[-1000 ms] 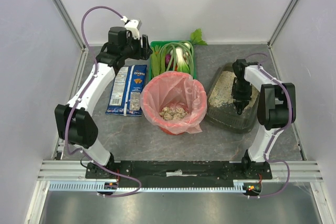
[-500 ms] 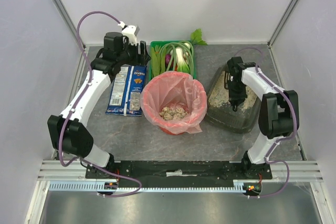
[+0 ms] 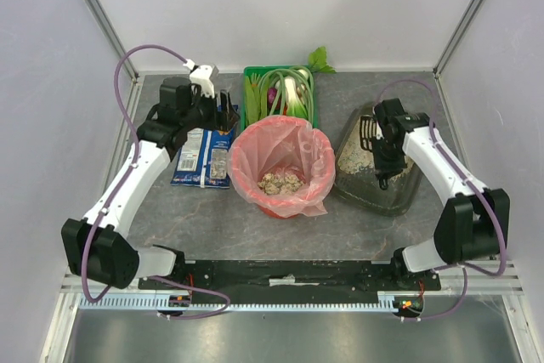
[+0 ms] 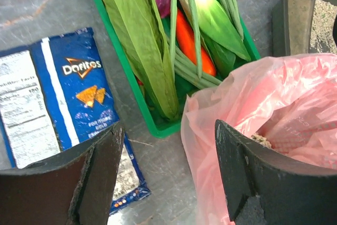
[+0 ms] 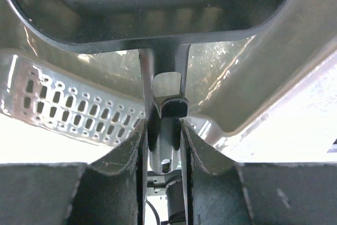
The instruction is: Clean the litter box
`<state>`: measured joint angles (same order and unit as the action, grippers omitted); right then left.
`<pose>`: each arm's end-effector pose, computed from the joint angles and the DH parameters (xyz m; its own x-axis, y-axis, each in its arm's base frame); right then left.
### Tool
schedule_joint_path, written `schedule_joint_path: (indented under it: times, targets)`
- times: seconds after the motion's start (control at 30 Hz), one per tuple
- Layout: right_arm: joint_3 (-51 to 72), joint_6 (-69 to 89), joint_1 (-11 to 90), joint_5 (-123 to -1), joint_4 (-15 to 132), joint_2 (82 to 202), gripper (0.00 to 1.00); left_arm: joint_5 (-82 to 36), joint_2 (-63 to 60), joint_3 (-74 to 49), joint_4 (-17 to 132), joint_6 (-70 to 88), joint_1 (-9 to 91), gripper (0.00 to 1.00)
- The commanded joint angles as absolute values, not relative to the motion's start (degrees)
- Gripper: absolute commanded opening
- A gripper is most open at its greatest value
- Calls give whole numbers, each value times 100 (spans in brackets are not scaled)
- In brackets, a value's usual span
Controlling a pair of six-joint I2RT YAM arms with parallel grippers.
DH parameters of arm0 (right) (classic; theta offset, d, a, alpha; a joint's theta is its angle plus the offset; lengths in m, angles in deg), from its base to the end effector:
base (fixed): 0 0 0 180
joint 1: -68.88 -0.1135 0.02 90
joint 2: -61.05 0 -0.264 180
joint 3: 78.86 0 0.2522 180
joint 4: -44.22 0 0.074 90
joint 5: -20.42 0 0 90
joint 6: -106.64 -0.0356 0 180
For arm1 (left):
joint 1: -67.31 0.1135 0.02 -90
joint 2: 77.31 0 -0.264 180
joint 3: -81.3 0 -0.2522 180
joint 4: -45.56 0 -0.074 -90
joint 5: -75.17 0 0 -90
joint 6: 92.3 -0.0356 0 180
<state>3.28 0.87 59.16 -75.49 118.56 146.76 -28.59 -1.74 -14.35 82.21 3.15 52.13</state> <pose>0.2716 0.0428 0.2541 -0.9674 0.1086 -0.2289 0.1208 0.9919 -0.0400 0.2868 -0.0866 0.3569 -0.4925 0.0381 -0.8695 0.4124 0.8900 -0.1946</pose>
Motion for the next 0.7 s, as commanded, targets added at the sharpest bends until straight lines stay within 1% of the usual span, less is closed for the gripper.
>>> schedule_joint_path:
  times: [0.0,0.1,0.17,0.23,0.37,0.43,0.47,0.53,0.6,0.67]
  targets:
    - [-92,135,5912,-7740,11986,14017,0,-3423,-392,-1760,7708,1016,5246,75]
    - [-296,65,5912,-7443,11889,13674,0,-3557,-462,-1883,7725,1290,5237,74]
    - [-331,39,5912,-7529,11897,13576,0,-3461,-611,-1989,7734,1290,5228,73]
    - [-375,21,5912,-7556,11906,13462,0,-3215,-752,-2209,7707,1229,5237,73]
    - [-551,-84,5834,-7389,12116,13321,0,-3083,-1042,-2534,7707,904,5228,73]
    - [-577,-268,5824,-7922,12135,13146,0,-2995,-1113,-2534,7795,886,5184,73]
    - [-578,-426,5824,-8377,12117,13049,0,-3021,-1131,-2535,7795,868,5167,73]
    - [-516,-462,5816,-8295,12161,13083,0,-3056,-1183,-2543,7786,868,5158,73]
    - [-498,-506,5676,-7674,12188,13285,0,-3082,-1183,-2535,7804,860,5140,73]
    - [-420,-559,5203,-7853,12449,13556,0,-3083,-1192,-2535,7822,824,5123,73]
